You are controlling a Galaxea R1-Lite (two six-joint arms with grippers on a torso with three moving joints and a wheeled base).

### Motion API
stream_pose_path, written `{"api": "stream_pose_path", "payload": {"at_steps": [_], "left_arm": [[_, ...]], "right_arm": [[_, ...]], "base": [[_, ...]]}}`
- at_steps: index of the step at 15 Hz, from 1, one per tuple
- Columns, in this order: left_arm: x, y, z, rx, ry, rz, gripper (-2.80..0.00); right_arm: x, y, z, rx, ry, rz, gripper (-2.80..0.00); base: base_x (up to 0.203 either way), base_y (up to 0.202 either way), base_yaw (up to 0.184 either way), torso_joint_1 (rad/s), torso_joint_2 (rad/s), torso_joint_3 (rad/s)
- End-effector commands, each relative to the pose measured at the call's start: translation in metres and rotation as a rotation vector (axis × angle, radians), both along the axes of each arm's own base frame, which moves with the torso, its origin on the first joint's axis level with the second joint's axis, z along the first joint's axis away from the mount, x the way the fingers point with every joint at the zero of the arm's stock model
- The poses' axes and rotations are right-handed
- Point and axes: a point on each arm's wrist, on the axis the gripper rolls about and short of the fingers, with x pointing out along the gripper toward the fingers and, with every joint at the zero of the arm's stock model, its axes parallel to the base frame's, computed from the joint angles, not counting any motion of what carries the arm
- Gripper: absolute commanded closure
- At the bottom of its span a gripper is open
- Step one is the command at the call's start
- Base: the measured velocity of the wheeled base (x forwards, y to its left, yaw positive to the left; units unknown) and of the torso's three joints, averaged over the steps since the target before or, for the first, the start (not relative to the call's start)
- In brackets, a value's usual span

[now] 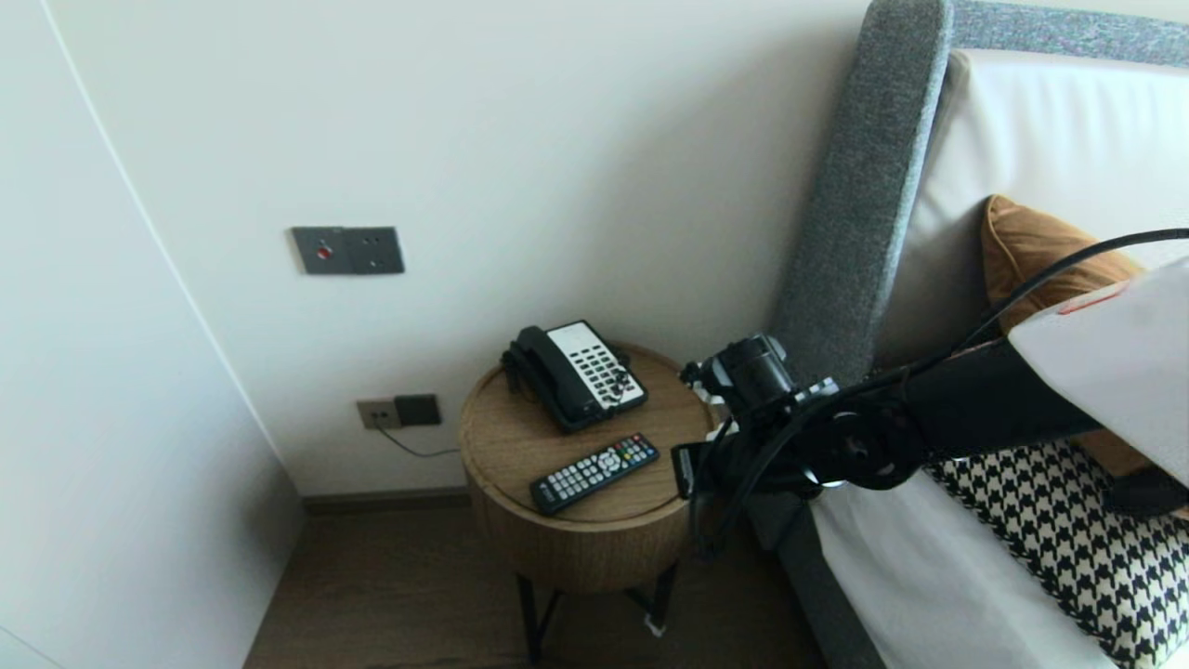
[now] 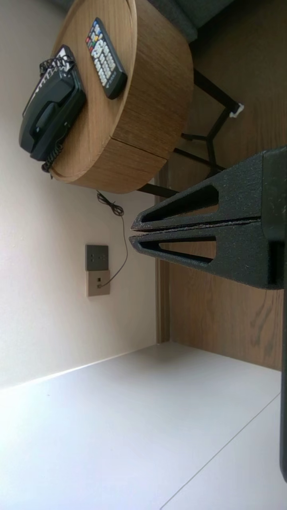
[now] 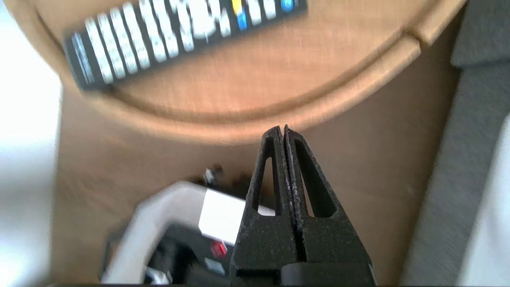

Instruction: Open the nightstand drawer

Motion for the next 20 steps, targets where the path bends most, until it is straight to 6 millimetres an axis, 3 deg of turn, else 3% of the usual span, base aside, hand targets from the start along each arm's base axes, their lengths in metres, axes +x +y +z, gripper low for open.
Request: {"api": "stream_pose_path", "payload": {"at_steps": [1, 7, 20], "left_arm": [[0.0, 0.0, 0.0, -0.001, -0.001, 0.001, 0.0], [0.0, 0.0, 0.0, -0.001, -0.001, 0.001, 0.0], [0.0, 0.0, 0.0, -0.001, -0.001, 0.001, 0.0]], "right_arm": [[0.011, 0.007, -0.014, 0.022, -0.016, -0.043, 0.0], [0.018, 0.012, -0.04, -0.005, 0.013, -0.07, 0.0], [0.024, 0.016, -0.064, -0.03, 0.057, -0.074, 0.0]], "base": [[0.0, 0.0, 0.0, 0.0, 0.0, 0.0], [0.0, 0.0, 0.0, 0.0, 0.0, 0.0], [0.0, 0.0, 0.0, 0.0, 0.0, 0.0]]}}
